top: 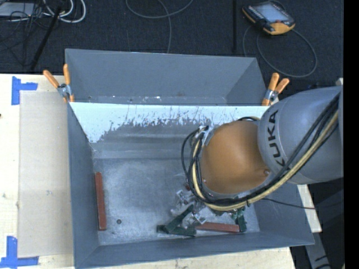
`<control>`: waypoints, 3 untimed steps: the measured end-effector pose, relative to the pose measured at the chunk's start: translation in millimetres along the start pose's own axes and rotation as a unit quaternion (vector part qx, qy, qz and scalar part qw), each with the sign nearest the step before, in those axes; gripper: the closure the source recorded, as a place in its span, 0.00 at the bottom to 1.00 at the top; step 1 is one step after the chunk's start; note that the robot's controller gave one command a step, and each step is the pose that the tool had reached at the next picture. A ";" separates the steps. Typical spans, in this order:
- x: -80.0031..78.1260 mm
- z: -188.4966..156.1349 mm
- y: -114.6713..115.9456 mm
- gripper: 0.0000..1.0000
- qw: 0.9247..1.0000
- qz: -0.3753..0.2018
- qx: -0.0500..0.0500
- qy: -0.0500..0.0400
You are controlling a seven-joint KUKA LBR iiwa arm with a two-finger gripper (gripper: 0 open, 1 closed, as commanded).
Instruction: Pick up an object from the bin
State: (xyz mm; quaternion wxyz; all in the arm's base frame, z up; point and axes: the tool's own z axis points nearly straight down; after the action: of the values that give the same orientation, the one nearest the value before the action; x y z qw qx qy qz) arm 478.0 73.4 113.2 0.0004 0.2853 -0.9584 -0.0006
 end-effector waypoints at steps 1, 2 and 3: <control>0.0 -10.8 0.1 1.00 1.000 0.001 0.000 0.000; -0.6 -15.9 0.2 1.00 1.000 0.001 0.001 -0.001; 0.2 -22.3 0.9 1.00 1.000 0.001 0.000 0.001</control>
Offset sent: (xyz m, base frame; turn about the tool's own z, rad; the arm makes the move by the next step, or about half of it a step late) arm -0.0001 0.0000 0.0235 0.0000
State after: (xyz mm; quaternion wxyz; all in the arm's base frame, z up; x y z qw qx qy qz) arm 477.4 74.1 135.5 0.0015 0.2844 -0.9587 -0.0006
